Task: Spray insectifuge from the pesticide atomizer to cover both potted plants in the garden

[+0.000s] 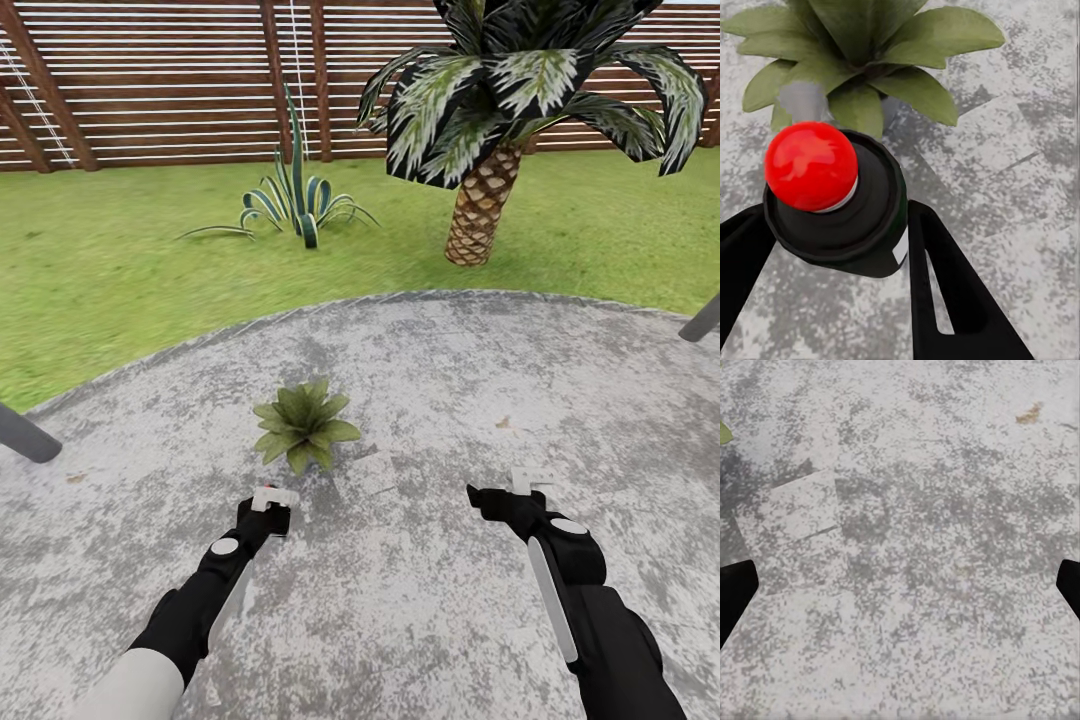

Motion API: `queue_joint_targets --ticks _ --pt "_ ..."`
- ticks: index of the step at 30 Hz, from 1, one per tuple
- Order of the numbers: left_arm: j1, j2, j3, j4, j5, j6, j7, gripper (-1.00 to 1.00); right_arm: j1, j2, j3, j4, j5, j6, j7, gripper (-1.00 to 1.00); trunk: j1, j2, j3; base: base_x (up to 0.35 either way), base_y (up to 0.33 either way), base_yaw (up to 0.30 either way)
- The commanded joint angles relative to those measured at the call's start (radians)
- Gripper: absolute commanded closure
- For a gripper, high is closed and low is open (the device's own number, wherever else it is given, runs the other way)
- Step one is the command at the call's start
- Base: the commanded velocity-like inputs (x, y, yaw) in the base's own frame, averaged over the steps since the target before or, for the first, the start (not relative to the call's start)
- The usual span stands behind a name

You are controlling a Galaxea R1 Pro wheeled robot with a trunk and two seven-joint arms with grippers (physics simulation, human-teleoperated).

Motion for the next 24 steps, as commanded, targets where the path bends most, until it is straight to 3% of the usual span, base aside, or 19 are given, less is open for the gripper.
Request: queue_joint_targets --ticks 1,3,11,15,17,19,20,21,22,23,24 --pt "0.004 0.000 0.000 -0.030 0.002 0.013 -0.001 1.00 0.000 -0.001 0.000 -0.001 0.001 0.009 0.001 -1.00 0.000 0.000 -0.001 0.000 0.000 0.000" --pt "0.015 0.000 -0.002 -0.089 0.003 0.046 -0.001 1.00 0.000 -0.001 0.001 -0.001 0.002 0.021 0.001 -1.00 0.000 0.000 -0.001 0.000 0.000 0.000" --pt "0.059 0.008 -0.004 -0.497 0.005 0.396 -0.015 1.00 0.000 -0.011 -0.001 0.000 0.001 0.136 0.003 -1.00 0.000 0.000 -0.001 0.000 0.000 0.000" --pt "0.061 0.014 -0.007 -0.572 0.004 0.562 -0.025 1.00 -0.008 -0.012 0.003 0.001 0.000 0.147 0.006 -1.00 0.000 0.000 -0.001 0.000 0.000 0.000" --pt "0.057 0.018 -0.011 -0.582 0.001 0.609 -0.050 1.00 -0.021 -0.012 0.004 0.001 0.002 0.148 0.019 -1.00 0.000 0.000 -0.001 0.000 0.000 0.000" --pt "0.054 0.051 -0.033 -0.586 -0.004 0.645 -0.141 1.00 -0.066 -0.013 0.006 0.000 0.007 0.149 0.083 -1.00 0.000 0.000 -0.001 0.000 0.000 0.000" --pt "0.053 0.090 -0.053 -0.586 -0.005 0.654 -0.208 1.00 -0.096 -0.013 0.007 0.000 0.010 0.149 0.147 -1.00 0.000 0.000 -0.001 0.000 0.000 0.000" --pt "0.052 0.104 -0.059 -0.586 -0.006 0.655 -0.230 1.00 -0.105 -0.013 0.008 0.000 0.010 0.149 0.172 -1.00 0.000 0.000 -0.001 0.000 0.000 0.000" --pt "0.052 0.145 -0.070 -0.586 -0.006 0.658 -0.300 1.00 -0.127 -0.014 0.009 0.000 0.012 0.150 0.252 -1.00 0.000 0.000 -0.001 0.000 0.000 0.000" --pt "0.052 0.168 -0.074 -0.586 -0.006 0.660 -0.353 1.00 -0.140 -0.016 0.010 0.000 0.013 0.150 0.308 -1.00 0.000 0.000 -0.001 0.000 0.000 0.000" --pt "0.052 0.178 -0.075 -0.586 -0.006 0.660 -0.382 1.00 -0.146 -0.018 0.010 0.000 0.013 0.150 0.337 -1.00 0.000 0.000 -0.001 0.000 0.000 0.000"
